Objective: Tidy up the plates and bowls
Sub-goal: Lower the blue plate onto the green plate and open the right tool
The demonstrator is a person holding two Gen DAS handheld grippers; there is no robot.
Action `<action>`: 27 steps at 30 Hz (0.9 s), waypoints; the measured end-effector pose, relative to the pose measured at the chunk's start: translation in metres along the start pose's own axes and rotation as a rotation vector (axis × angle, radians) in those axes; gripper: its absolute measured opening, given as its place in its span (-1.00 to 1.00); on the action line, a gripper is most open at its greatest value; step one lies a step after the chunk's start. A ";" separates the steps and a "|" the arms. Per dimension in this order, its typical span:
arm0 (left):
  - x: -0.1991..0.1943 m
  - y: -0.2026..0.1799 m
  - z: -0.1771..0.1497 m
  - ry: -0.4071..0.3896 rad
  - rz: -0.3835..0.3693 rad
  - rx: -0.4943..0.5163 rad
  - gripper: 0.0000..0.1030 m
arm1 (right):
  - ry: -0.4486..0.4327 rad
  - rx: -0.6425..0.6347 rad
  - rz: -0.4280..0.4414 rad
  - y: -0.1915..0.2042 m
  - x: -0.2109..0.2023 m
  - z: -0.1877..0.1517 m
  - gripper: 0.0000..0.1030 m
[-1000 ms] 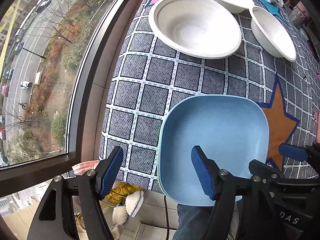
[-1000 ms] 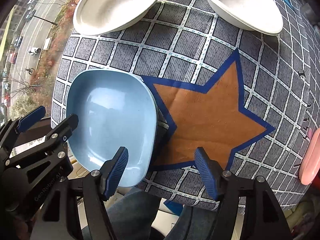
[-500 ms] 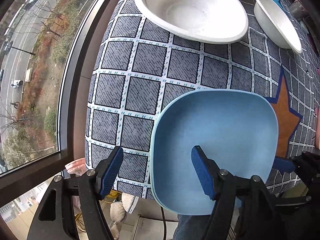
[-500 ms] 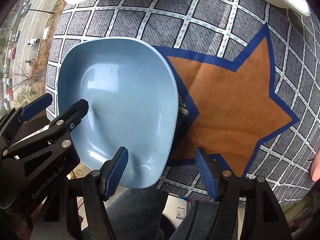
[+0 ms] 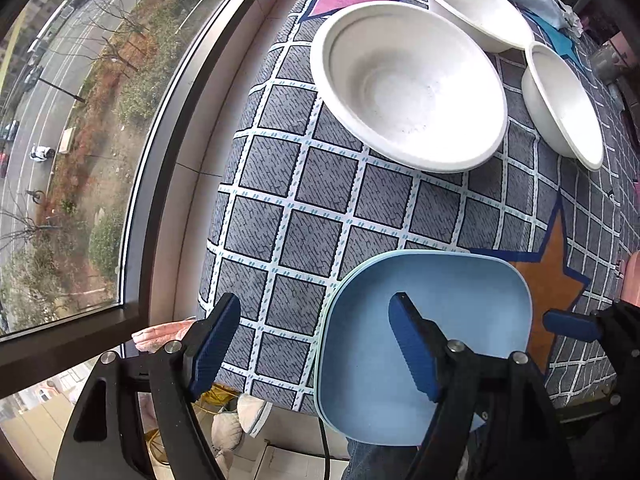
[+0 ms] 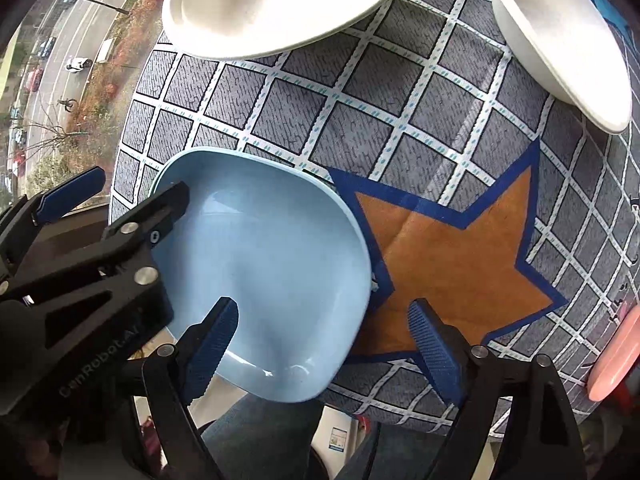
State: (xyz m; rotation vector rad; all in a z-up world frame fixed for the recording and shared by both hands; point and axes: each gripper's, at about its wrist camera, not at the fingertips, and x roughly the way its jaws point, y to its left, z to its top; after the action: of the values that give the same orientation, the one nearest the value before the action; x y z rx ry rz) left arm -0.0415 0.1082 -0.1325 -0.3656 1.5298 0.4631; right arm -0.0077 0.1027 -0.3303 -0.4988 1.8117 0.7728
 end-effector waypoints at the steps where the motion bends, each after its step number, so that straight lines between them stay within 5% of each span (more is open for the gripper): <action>1: -0.006 0.003 -0.003 -0.009 -0.007 -0.017 0.55 | 0.001 0.000 -0.008 -0.002 -0.002 -0.002 0.71; 8: -0.041 0.005 -0.019 -0.050 -0.071 -0.057 0.55 | 0.024 0.121 -0.015 -0.042 0.001 -0.020 0.71; 24: -0.082 -0.090 -0.009 -0.109 -0.106 0.183 0.60 | -0.082 0.280 0.083 -0.164 -0.033 -0.064 0.71; 27: -0.085 -0.106 -0.009 -0.113 -0.097 0.219 0.61 | -0.103 0.328 0.102 -0.188 -0.037 -0.073 1.00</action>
State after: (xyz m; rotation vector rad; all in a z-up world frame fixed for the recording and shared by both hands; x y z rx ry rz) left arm 0.0058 0.0075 -0.0541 -0.2382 1.4298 0.2328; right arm 0.0806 -0.0821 -0.3293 -0.1507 1.8320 0.5438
